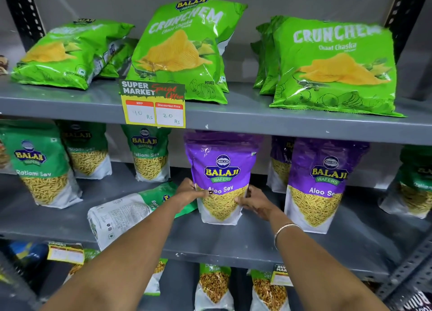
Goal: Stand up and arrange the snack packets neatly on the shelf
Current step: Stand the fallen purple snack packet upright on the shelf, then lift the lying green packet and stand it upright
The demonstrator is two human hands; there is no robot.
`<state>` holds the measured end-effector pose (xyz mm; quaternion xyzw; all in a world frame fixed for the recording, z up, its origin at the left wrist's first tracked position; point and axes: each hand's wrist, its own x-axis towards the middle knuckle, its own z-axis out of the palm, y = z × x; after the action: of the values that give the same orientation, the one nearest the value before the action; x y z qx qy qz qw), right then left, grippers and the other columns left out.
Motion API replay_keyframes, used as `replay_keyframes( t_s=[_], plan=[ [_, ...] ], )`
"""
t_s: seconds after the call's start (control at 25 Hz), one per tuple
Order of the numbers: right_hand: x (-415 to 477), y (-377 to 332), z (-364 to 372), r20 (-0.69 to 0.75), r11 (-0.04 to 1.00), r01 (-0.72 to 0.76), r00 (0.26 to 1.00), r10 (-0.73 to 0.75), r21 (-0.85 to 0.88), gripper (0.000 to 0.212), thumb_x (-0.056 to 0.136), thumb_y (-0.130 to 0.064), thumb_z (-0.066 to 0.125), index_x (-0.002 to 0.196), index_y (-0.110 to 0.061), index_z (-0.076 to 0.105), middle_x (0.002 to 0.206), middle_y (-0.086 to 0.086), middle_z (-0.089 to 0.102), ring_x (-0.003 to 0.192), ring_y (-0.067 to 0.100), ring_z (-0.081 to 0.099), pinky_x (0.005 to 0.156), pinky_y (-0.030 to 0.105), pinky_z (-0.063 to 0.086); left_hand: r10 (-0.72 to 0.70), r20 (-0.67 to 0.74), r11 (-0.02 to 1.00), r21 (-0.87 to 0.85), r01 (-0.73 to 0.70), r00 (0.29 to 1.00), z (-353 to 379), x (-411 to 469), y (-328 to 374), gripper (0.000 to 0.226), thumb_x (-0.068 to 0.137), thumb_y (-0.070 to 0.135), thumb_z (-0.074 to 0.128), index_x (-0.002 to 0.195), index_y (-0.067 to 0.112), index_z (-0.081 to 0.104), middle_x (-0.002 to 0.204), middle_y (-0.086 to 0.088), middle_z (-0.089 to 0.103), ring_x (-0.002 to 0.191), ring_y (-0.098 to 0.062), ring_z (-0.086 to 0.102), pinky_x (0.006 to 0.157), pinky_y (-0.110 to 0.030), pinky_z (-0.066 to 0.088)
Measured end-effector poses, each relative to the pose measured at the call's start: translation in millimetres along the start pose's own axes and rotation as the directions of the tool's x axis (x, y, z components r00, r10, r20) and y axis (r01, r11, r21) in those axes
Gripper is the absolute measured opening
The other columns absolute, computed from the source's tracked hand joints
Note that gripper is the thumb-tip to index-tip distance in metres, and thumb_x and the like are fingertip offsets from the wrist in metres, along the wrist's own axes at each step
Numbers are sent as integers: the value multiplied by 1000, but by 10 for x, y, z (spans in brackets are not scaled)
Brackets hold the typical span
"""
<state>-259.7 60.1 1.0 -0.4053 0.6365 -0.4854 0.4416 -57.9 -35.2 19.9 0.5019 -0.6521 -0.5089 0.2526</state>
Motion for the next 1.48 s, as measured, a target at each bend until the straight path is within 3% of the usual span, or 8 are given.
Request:
replay_keyframes(
  t_s=[0.2, 0.44, 0.6, 0.72, 0.88, 1.04, 1.32, 1.48],
  plan=[
    [-57, 0, 23, 57, 997, -82, 995, 82, -3, 46, 78, 4, 66, 120, 1, 48, 110, 14, 63, 98, 24, 61, 75, 25, 54, 10, 31, 1000, -5, -10, 999, -17, -36, -46, 39, 68, 12, 79, 74, 18, 41, 96, -10, 60, 95, -19, 53, 86, -34, 43],
    [-71, -51, 242, -63, 740, -530, 828, 557, -413, 11, 65, 3, 64, 65, -2, 54, 30, 7, 50, 24, 16, 45, 37, 15, 40, 97, 49, 909, 402, -109, 994, -772, 87, -160, 63, 76, 31, 72, 123, -4, 50, 130, -20, 55, 120, -31, 54, 96, -34, 42],
    [39, -29, 1368, 82, 749, -604, 761, 643, -273, 34, 85, -29, 55, 60, -7, 51, 37, 6, 61, 32, 18, 59, 39, 17, 47, -17, 52, 793, 610, -18, 998, -1793, 180, -644, 56, 88, 37, 56, 130, -1, 49, 125, -20, 58, 112, -26, 58, 84, -36, 45],
    [92, 120, 2140, 46, 823, -568, 823, 567, 22, 41, 83, -47, 53, 73, -7, 56, 58, 8, 69, 51, 18, 67, 46, 19, 49, -236, 183, 901, 410, 144, 954, -2239, 242, -1037, 50, 86, 42, 57, 118, 4, 59, 121, -15, 63, 106, -26, 60, 88, -36, 47],
    [62, 131, 2616, -17, 812, -500, 849, 529, 303, 34, 81, -44, 60, 81, -10, 55, 79, 8, 57, 72, 20, 56, 64, 32, 48, -388, 379, 918, 238, 316, 841, -2454, 283, -1229, 42, 74, 51, 67, 88, 11, 61, 91, -10, 69, 75, -24, 63, 70, -35, 53],
    [41, 4, 2736, -96, 778, -387, 866, 492, 494, 26, 87, -36, 57, 81, -11, 58, 57, 9, 72, 58, 24, 70, 69, 40, 49, -389, 466, 920, 239, 310, 795, -2584, 202, -1243, 27, 80, 38, 67, 76, 12, 60, 66, -3, 66, 58, -16, 59, 58, -27, 50],
    [48, -579, 2695, -107, 889, -274, 937, 333, 367, 11, 84, -18, 64, 75, -12, 60, 54, -2, 70, 47, 13, 67, 50, 29, 58, -298, 495, 942, 288, 170, 816, -2793, 152, -994, 43, 79, 13, 70, 111, 10, 42, 103, -5, 56, 89, -18, 55, 94, -38, 50],
    [207, -908, 2711, -208, 962, -92, 967, 148, 258, 17, 78, -7, 69, 88, -9, 56, 89, 8, 65, 64, 15, 64, 55, 30, 57, -82, 352, 963, 268, -17, 932, -2722, 193, -928, 65, 73, 7, 75, 130, 4, 44, 129, -4, 51, 125, -26, 48, 102, -30, 39]
  ],
)
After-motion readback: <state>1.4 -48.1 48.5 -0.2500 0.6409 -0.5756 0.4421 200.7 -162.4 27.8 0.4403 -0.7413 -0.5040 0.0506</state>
